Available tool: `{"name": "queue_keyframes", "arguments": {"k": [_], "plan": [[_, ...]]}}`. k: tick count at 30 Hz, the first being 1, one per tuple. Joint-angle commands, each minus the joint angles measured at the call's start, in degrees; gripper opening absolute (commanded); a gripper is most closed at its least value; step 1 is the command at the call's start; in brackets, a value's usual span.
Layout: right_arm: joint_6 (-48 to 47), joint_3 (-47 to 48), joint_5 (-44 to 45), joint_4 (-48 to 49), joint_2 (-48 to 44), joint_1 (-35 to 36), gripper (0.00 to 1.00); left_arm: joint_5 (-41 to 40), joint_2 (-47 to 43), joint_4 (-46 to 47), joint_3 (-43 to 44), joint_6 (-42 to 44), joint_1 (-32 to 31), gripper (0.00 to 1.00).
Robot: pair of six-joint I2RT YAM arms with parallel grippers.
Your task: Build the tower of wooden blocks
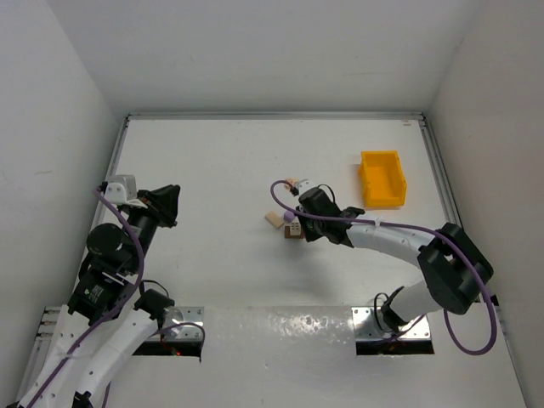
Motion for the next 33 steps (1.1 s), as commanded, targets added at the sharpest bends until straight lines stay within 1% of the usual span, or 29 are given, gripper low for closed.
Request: {"name": "queue_keyframes", "arguments": {"k": [1, 10, 33], "plan": [[1.63, -0.83, -1.47, 3.62, 0.41, -0.12, 0.00, 0.56, 0.28, 1.74, -0.42, 0.27, 0.74, 0.13], [1.72, -0.13, -2.44, 4.76, 1.29, -0.12, 0.00, 0.82, 0.11, 1.74, -0.42, 0.27, 0.91, 0.13], [1.37, 0.83, -1.74, 4.94, 1.73, -0.12, 0.00, 1.08, -0.07, 1.74, -0.42, 0.27, 1.09, 0.13]]}}
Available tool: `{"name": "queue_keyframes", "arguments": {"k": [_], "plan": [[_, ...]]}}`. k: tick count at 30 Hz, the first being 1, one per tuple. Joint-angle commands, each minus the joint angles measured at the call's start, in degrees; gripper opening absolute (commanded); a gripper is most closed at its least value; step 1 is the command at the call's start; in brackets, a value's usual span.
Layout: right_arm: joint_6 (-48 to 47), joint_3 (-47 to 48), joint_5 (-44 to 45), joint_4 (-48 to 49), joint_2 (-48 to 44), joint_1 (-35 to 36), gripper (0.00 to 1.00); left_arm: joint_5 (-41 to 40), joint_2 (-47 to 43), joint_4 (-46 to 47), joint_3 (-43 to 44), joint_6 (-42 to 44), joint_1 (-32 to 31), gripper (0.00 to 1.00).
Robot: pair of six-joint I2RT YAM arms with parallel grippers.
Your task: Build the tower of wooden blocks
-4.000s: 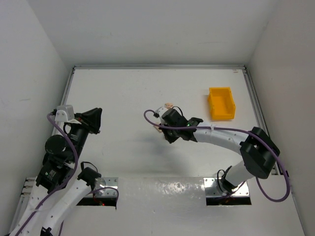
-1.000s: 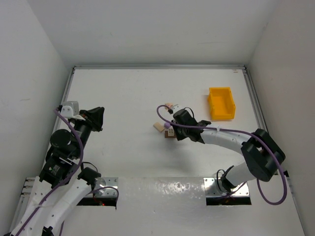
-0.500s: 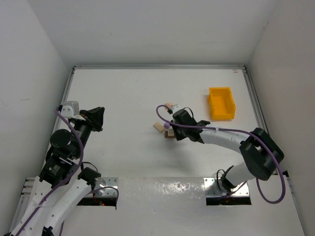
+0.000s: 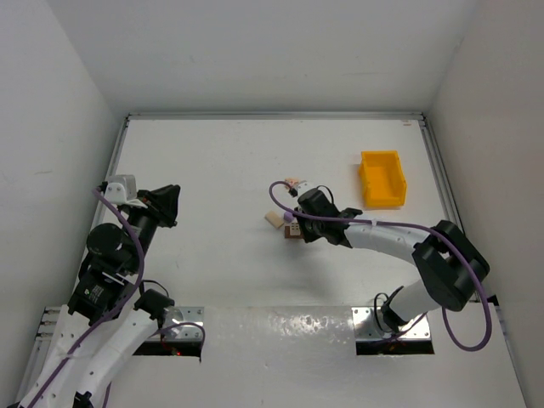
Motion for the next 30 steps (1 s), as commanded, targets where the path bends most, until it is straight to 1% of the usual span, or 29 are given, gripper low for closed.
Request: {"name": "queue_keyframes", "arguments": {"k": [1, 8, 12, 19, 23, 26, 27, 30], "plan": [[0.48, 2.08, -0.23, 1.97, 0.20, -0.12, 0.00, 0.62, -0.05, 1.74, -0.42, 0.27, 0.72, 0.13], [0.13, 2.08, 0.82, 0.74, -0.24, -0.12, 0.00, 0.62, -0.05, 1.74, -0.42, 0.27, 0.81, 0.13], [-1.37, 2.43, 5.73, -1.28, -2.07, -0.21, 0.00, 0.63, 0.04, 1.82, -0.42, 0.27, 0.89, 0.13], [-5.41, 5.76, 9.08, -4.09, -5.51, -0.73, 0.00, 0.71, 0.04, 1.82, -0.42, 0.27, 1.07, 0.13], [-8.56, 10.24, 6.98, -3.83, -4.37, -0.73, 0.00, 0.89, -0.04, 1.82, -0.51, 0.27, 1.16, 0.13], [-9.81, 14.19, 5.49, -4.88, -1.30, -0.91, 0.00, 0.80, -0.13, 1.74, -0.51, 0.27, 1.24, 0.13], [-10.07, 15.25, 4.87, -5.23, -0.42, -0.91, 0.01, 0.80, -0.22, 1.74, -0.51, 0.18, 1.24, 0.13], [-12.34, 17.81, 2.42, -5.06, 3.27, -1.61, 0.08, 0.89, -0.31, 1.74, -0.42, 0.27, 1.24, 0.13]]}}
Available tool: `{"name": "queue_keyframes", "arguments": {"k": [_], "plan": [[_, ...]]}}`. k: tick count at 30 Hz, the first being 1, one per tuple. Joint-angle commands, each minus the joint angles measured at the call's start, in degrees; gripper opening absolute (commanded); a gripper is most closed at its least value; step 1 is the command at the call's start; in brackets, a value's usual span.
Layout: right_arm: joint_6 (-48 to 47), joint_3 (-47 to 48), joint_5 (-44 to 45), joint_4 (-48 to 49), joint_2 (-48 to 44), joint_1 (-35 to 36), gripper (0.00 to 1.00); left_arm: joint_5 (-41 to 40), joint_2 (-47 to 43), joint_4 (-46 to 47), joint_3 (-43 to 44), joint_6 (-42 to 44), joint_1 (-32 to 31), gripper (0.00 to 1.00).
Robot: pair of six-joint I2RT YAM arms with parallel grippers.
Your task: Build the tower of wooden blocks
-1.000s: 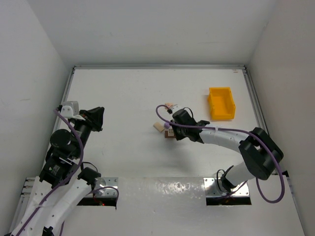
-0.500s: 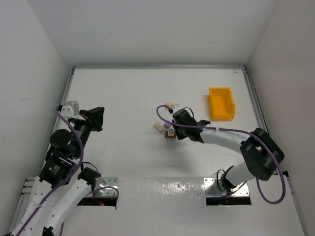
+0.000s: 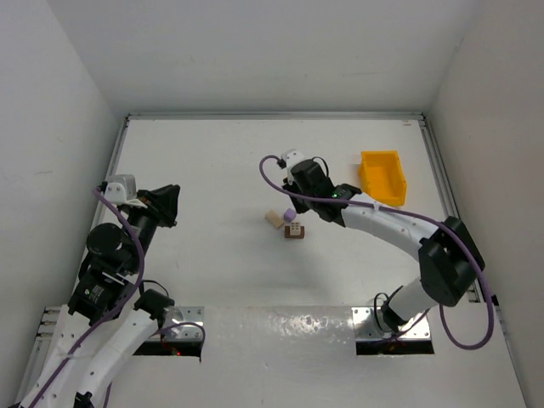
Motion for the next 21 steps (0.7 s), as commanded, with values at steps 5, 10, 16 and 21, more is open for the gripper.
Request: {"name": "queue_keyframes", "arguments": {"k": [5, 10, 16, 21], "plan": [[-9.26, 9.24, -13.16, -4.57, 9.34, -3.64, 0.24, 0.71, -0.40, 1.74, -0.38, 0.18, 0.85, 0.13], [-11.57, 10.84, -17.64, -5.29, 13.03, -5.83, 0.32, 0.63, -0.48, 1.56, -0.29, 0.27, 0.85, 0.13], [-12.10, 11.89, -20.64, -5.72, 16.20, -6.45, 0.41, 0.89, -0.22, 1.73, -0.29, 0.18, 0.85, 0.13], [-13.75, 12.86, -21.34, -6.43, 18.39, -6.45, 0.46, 0.89, -0.22, 1.74, -0.29, 0.18, 0.85, 0.13]]}}
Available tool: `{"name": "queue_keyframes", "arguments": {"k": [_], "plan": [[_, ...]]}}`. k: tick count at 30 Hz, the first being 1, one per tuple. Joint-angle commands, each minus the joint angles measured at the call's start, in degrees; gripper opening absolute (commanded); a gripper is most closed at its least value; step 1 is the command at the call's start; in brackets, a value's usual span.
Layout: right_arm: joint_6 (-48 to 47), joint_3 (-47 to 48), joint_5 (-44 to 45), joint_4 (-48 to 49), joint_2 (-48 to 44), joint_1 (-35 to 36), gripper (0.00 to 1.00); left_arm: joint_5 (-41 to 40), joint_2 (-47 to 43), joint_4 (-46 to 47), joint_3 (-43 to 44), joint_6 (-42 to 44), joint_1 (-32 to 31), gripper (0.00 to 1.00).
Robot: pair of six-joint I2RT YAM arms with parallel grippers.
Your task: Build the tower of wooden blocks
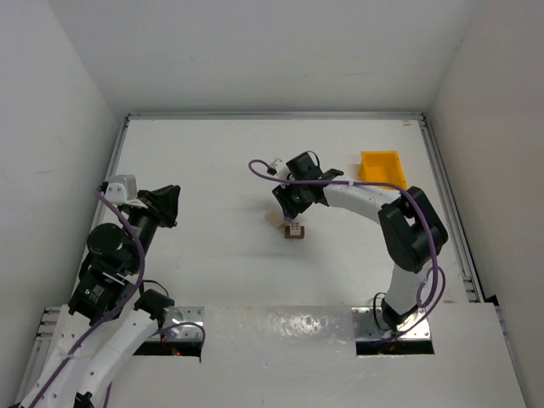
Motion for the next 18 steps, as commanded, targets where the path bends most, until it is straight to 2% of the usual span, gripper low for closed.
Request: {"name": "queue_keyframes", "arguments": {"k": [1, 18], "plan": [[-2.55, 2.98, -2.22, -0.35, 0.89, -0.09, 0.46, 0.82, -0.11, 1.74, -0.03, 0.18, 0.85, 0.13], [-3.17, 6.67, 1.65, -2.37, 6.43, -0.44, 0.46, 0.82, -0.20, 1.91, -0.12, 0.18, 0.85, 0.13]]}}
